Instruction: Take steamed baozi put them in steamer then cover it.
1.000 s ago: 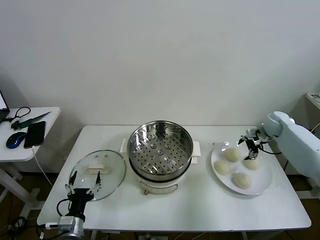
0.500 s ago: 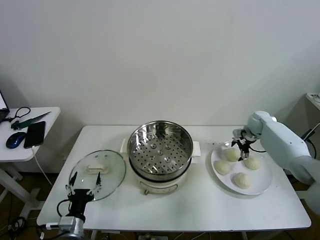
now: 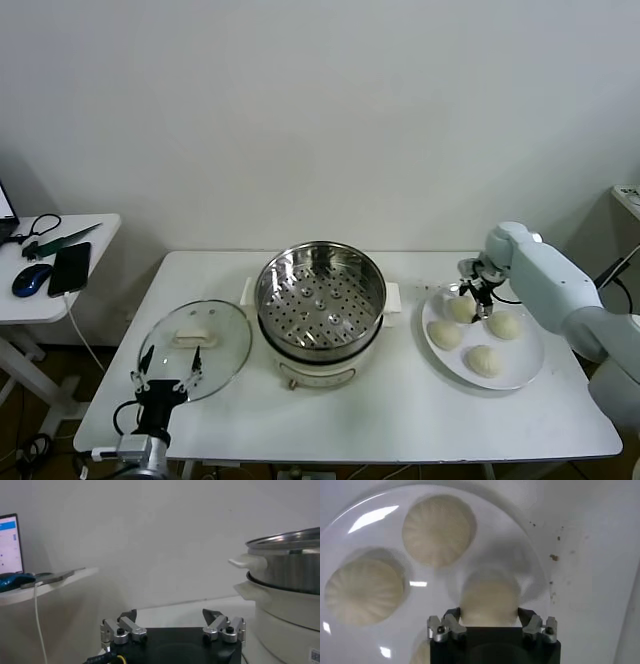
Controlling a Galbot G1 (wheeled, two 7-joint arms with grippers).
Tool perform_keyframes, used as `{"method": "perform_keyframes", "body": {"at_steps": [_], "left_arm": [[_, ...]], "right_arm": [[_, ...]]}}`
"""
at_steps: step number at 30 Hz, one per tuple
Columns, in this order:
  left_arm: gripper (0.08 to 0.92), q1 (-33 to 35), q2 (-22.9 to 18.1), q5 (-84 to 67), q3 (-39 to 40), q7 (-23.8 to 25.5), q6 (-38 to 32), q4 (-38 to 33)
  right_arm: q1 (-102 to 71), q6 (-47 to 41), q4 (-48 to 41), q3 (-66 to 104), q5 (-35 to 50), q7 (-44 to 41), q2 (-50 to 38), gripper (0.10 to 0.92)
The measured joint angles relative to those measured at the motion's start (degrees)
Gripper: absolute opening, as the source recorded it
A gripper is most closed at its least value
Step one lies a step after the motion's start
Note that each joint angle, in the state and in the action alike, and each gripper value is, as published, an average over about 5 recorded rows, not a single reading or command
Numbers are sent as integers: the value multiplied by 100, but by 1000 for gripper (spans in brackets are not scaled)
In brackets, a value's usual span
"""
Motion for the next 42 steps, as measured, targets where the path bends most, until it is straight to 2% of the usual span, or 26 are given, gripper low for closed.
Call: {"method": "perform_keyframes", "body": {"at_steps": [13, 28, 35, 42], "left_arm": [[823, 91, 18, -21, -18, -2, -7, -53], [823, 198, 53, -40, -3, -13, -29, -85], [823, 251, 52, -45, 8, -13, -38, -103], [823, 272, 88, -56, -11, -13, -33, -129]], "right_arm": [[509, 237, 350, -450, 345, -180, -205, 711], [2531, 1060, 1974, -2231, 1171, -364, -139, 716], [3030, 1502, 2801, -2604, 1111, -347, 147, 721], [3120, 1889, 3475, -2674, 701, -267, 553, 721]]}}
